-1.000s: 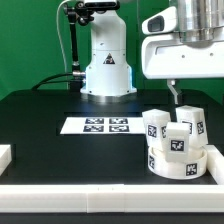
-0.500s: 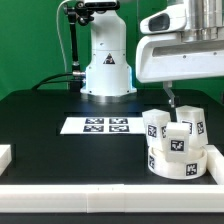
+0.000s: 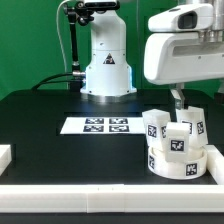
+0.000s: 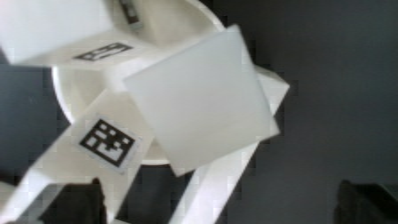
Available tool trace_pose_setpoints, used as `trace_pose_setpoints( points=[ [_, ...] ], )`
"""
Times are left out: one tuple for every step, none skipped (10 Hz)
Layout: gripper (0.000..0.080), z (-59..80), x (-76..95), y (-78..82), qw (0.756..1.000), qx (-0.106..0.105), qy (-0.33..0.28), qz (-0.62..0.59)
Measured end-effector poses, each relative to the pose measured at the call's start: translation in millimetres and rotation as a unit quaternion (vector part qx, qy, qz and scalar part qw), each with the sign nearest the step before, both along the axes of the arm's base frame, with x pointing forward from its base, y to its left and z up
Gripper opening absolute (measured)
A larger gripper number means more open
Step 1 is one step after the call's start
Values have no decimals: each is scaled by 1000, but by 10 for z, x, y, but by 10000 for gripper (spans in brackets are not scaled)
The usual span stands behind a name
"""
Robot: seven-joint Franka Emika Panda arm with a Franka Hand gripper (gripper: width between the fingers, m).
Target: Assemble stool
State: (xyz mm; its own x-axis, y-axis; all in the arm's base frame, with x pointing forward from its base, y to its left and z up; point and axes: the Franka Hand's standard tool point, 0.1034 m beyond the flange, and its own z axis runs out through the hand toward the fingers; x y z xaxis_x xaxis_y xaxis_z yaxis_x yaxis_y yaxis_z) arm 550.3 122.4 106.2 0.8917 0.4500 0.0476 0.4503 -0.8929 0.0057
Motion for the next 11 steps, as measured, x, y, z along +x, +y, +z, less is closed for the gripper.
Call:
trace_pose_setpoints(
  points=[
    [649,-23,-17,-13,999,-6,0,34],
    [649,-49,-36,-26,999,-8,1,43],
    [649,-75,-49,-33,999,-10,-2,54],
    [649,-105,-68,-27,999,-10,-3,47],
    [649,-131,-79,-31,999,-11,-1,47],
    [649,-144,-82,-35,999,-12,-1,46],
    [649,-164,-88,-38,999,-13,0,44],
    [528,-181,-95,-40,999,-14,2,42],
    [385,-194,-97,-43,999,-14,3,40],
    [385,-194,-90,-43,999,-14,2,40],
    [339,-194,-89,-45,999,-14,2,34]
  ],
)
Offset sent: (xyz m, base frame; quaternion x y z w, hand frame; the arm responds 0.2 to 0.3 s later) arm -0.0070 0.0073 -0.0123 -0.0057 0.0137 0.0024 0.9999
